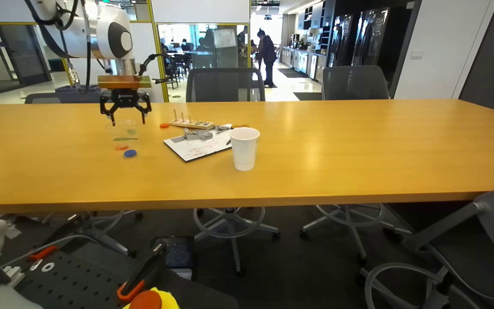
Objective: Put the blue ring in the blue cup and orange ring in the white cup
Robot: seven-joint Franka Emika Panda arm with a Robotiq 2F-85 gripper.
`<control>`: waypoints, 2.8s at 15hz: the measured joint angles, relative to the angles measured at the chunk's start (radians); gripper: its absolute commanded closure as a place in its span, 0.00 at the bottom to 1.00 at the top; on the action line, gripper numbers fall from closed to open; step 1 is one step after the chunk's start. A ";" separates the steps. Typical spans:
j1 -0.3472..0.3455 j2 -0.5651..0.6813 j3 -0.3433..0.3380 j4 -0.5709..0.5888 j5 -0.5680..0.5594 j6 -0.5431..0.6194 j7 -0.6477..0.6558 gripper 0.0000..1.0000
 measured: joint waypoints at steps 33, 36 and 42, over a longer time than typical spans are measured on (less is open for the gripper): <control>0.088 0.097 -0.057 -0.035 -0.252 0.177 0.005 0.00; 0.082 0.113 -0.057 -0.027 -0.242 0.170 0.003 0.00; 0.073 0.121 -0.055 -0.025 -0.225 0.162 -0.004 0.00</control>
